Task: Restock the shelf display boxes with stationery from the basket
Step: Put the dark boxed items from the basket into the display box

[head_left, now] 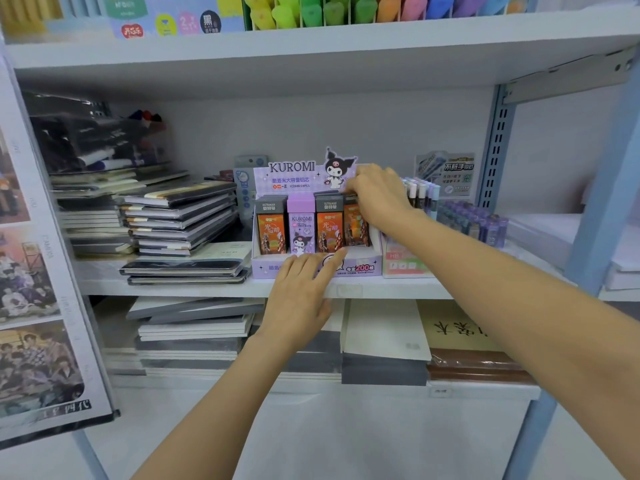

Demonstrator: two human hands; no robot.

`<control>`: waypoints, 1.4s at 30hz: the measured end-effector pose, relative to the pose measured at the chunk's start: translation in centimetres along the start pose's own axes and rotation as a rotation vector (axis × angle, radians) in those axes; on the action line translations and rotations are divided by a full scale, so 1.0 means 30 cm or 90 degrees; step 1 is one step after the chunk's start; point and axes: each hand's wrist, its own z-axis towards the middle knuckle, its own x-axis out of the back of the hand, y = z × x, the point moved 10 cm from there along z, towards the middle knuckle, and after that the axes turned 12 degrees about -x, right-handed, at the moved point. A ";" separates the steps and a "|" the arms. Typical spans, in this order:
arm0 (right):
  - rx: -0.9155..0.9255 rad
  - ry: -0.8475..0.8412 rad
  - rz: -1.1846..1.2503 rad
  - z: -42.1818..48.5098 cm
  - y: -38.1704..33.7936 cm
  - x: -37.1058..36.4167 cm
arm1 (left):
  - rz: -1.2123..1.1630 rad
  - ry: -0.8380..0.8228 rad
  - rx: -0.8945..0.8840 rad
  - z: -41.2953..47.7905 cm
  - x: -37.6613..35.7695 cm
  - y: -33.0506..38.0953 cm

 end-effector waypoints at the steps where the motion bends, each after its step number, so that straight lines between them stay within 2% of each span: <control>1: -0.005 0.001 -0.021 0.002 0.014 0.002 | 0.004 -0.004 -0.003 0.000 0.000 -0.001; 11: -0.034 -0.057 0.068 0.013 0.066 0.025 | -0.006 -0.011 0.017 0.002 0.003 0.002; 13: -0.034 -0.040 0.085 0.020 0.068 0.048 | -0.008 -0.015 0.019 0.004 0.003 0.000; 27: -0.016 -0.041 -0.023 0.029 0.018 0.026 | 0.003 0.007 0.014 0.008 0.004 0.004; 31: 0.003 -0.050 0.002 -0.008 0.029 0.009 | -0.018 -0.016 0.007 0.011 0.011 0.005; 34: 0.008 -0.007 0.099 -0.077 0.037 0.053 | -0.044 0.010 0.014 -0.004 0.040 0.012; 38: 0.047 0.104 0.374 -0.286 0.012 0.147 | -0.033 0.197 0.047 -0.081 0.100 0.055; 40: 0.089 0.081 0.484 -0.440 -0.032 0.117 | -0.036 0.247 0.080 -0.151 0.060 0.082; 42: 0.095 0.004 0.531 -0.599 -0.073 0.005 | -0.074 0.215 0.109 -0.232 -0.052 0.115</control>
